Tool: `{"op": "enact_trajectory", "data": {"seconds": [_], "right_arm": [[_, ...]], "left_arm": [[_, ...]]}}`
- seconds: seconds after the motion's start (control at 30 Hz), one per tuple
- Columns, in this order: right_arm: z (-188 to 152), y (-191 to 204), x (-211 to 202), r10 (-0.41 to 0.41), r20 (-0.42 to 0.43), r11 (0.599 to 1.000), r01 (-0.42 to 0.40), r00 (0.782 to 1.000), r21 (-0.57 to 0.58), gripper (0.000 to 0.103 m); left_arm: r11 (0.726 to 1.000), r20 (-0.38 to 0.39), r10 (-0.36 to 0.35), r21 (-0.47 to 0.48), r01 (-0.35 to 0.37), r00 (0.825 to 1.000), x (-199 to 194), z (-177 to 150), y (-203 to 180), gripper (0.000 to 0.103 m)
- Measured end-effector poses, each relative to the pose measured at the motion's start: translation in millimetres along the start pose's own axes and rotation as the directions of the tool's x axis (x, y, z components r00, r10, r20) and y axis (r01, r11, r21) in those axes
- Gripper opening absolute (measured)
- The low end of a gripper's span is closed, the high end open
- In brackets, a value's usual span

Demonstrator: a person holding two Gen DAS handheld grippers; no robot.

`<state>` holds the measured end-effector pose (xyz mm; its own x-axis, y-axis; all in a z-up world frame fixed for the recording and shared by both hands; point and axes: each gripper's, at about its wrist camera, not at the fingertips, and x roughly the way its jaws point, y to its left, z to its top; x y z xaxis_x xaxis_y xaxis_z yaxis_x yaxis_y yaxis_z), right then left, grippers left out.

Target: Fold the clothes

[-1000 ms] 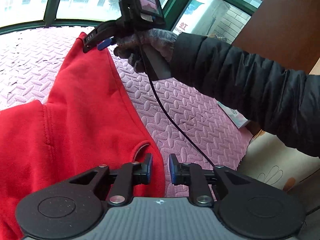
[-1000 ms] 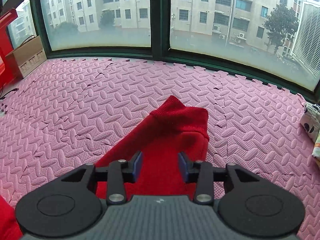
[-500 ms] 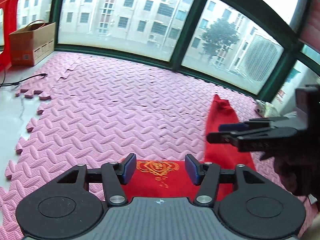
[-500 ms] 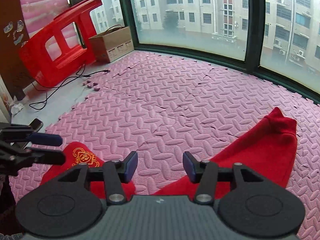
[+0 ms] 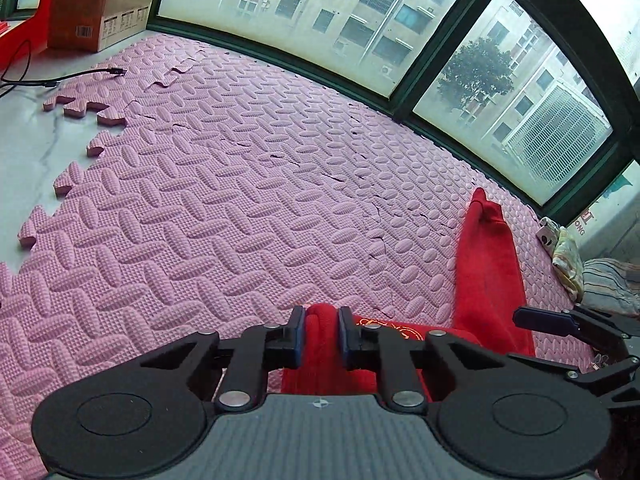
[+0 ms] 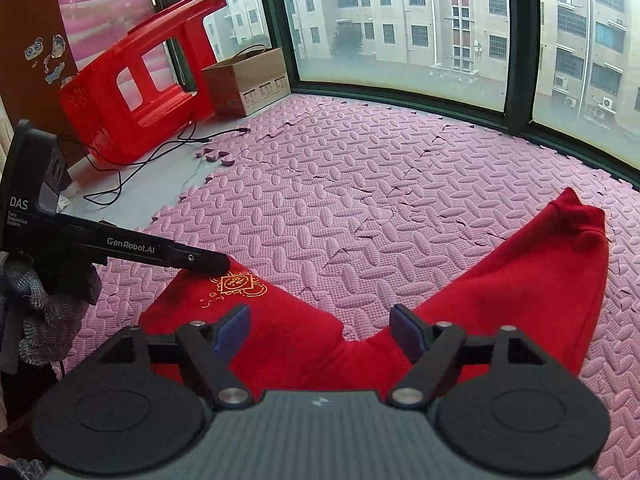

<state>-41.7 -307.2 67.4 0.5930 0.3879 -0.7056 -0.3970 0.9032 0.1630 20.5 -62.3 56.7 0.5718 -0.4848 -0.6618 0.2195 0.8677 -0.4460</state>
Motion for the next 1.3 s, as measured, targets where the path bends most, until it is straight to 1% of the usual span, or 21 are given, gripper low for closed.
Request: {"op": "enact_trajectory", "data": {"seconds": [0.13,0.23,0.3,0.37,0.43,0.53,0.6,0.67,0.7,0.73,0.77,0.8,0.87,0.9,0.93,1.07,1.17,1.23,1.3], "right_arm": [[-4.6,-6.3,-16.4,-0.012,0.035,0.999,0.010,0.999,0.044,0.078],[-1.9,-15.3,-36.4,-0.025,0.090,0.994,0.015,0.996,0.109,0.078],[1.5,-18.7,-45.1,-0.032,0.118,0.992,0.017,0.992,0.128,0.078],[8.4,-18.7,-55.3,-0.024,0.151,0.990,0.003,0.988,0.139,0.078],[12.9,-13.7,-56.9,-0.003,0.157,0.991,-0.018,0.988,0.130,0.078],[16.9,3.4,-48.3,0.050,0.121,0.996,-0.060,0.991,0.073,0.078],[18.5,18.8,-38.2,0.104,0.073,0.994,-0.106,0.992,0.019,0.076],[19.7,33.8,-27.4,0.155,0.009,0.987,-0.154,0.988,-0.037,0.072],[19.9,41.2,-22.3,0.173,-0.028,0.983,-0.175,0.984,-0.062,0.071],[20.1,48.7,-17.2,0.191,-0.066,0.977,-0.196,0.979,-0.086,0.069],[19.8,55.7,-12.0,0.200,-0.103,0.972,-0.211,0.974,-0.108,0.065],[18.4,62.4,-6.8,0.197,-0.143,0.968,-0.216,0.970,-0.127,0.063],[13.1,72.9,0.7,0.183,-0.209,0.964,-0.217,0.961,-0.151,0.056],[10.3,77.6,4.1,0.175,-0.239,0.963,-0.217,0.955,-0.161,0.056],[9.4,78.8,6.8,0.172,-0.259,0.964,-0.217,0.950,-0.155,0.056],[13.5,68.2,14.7,0.188,-0.298,0.975,-0.214,0.936,-0.058,0.055],[18.0,57.3,21.1,0.207,-0.320,0.978,-0.207,0.925,0.032,0.054],[25.3,39.7,26.0,0.228,-0.311,0.972,-0.196,0.923,0.131,0.054],[30.8,27.5,27.0,0.223,-0.292,0.969,-0.178,0.930,0.173,0.055]], "left_arm": [[0.998,0.029,-0.055,-0.014,0.055,0.998,-16.6,-2.4,-3.3,0.015],[0.988,0.049,-0.157,0.019,0.156,0.986,-40.0,-10.6,-24.9,0.015],[0.973,0.036,-0.224,0.058,0.222,0.974,-50.2,-21.4,-42.8,0.014],[0.955,0.005,-0.276,0.111,0.274,0.961,-54.6,-35.9,-61.8,0.014],[0.938,-0.029,-0.301,0.174,0.301,0.953,-52.3,-52.9,-80.2,0.014],[0.917,-0.086,-0.313,0.231,0.325,0.946,-41.6,-73.6,-97.9,0.014],[0.905,-0.113,-0.315,0.263,0.334,0.942,-36.9,-83.8,-106.4,0.014],[0.888,-0.119,-0.299,0.328,0.322,0.947,-36.5,-93.7,-114.5,0.014],[0.879,-0.119,-0.291,0.359,0.314,0.949,-36.8,-97.8,-117.8,0.014],[0.871,-0.119,-0.286,0.381,0.310,0.951,-36.7,-101.2,-120.0,0.014],[0.866,-0.125,-0.284,0.393,0.310,0.951,-35.9,-103.8,-121.2,0.014],[0.861,-0.131,-0.282,0.403,0.311,0.950,-35.1,-106.1,-121.9,0.014],[0.851,-0.140,-0.281,0.420,0.314,0.949,-33.8,-110.0,-123.5,0.013],[0.847,-0.145,-0.280,0.427,0.316,0.949,-33.0,-111.6,-124.4,0.013],[0.844,-0.149,-0.280,0.433,0.317,0.949,-32.1,-113.1,-125.0,0.013],[0.834,-0.156,-0.289,0.443,0.328,0.945,-28.3,-116.1,-124.1,0.012],[0.835,-0.156,-0.302,0.433,0.340,0.940,-26.6,-114.7,-119.4,0.012],[0.834,-0.158,-0.304,0.432,0.343,0.939,-25.9,-114.5,-117.0,0.012],[0.833,-0.160,-0.307,0.432,0.346,0.938,-25.5,-114.5,-114.5,0.012]]}}
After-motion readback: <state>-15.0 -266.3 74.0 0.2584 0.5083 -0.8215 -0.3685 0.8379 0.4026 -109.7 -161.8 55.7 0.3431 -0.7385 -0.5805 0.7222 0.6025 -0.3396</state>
